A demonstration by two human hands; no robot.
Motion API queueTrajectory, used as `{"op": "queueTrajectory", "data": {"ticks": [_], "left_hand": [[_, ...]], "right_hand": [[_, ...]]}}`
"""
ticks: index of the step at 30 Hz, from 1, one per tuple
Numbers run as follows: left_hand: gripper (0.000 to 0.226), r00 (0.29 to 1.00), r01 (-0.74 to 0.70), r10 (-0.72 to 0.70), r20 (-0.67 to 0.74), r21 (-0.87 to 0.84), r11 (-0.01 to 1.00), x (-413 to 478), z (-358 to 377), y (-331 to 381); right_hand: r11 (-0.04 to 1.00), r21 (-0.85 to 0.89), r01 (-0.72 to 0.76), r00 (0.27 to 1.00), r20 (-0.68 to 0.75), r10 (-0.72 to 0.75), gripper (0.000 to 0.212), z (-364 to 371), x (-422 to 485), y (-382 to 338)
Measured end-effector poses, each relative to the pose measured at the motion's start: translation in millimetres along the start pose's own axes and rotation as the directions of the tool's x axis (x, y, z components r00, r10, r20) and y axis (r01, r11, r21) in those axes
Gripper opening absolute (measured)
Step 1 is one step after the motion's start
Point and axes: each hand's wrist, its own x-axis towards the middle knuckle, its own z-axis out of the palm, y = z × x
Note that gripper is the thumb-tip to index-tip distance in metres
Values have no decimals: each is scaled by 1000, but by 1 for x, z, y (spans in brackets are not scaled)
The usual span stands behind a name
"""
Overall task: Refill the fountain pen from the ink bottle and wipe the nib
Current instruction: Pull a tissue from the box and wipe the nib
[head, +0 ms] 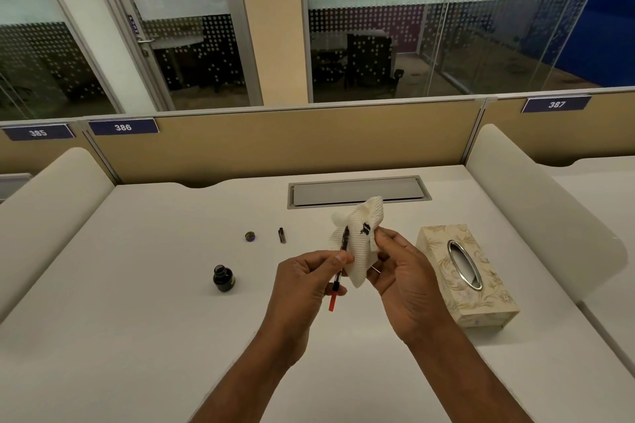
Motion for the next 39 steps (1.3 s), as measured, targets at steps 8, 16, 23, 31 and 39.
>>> {"op": "queueTrajectory", "data": {"ticks": [8,16,23,31,39], "left_hand": [[17,998,-61,59,17,111,992,3,-2,-3],[17,995,-96,94,20,183,978,2,-4,-3],[20,994,-112,113,10,242,964,-2,-4,-7],[18,987,-156,141,70,315,936,-3,-4,-9],[16,988,-134,101,116,332,934,-3,-2,-8]], "right_hand": [[997,-60,-41,996,80,46,34,-3,0,-3],[988,-155,-8,985,172,35,39,2,-3,-9],[975,-217,-37,975,207,83,39,0,-3,-9],[966,-253,-48,970,220,105,47,-5,0,-12],[965,-256,-56,970,216,113,44,-13,0,-13]]}}
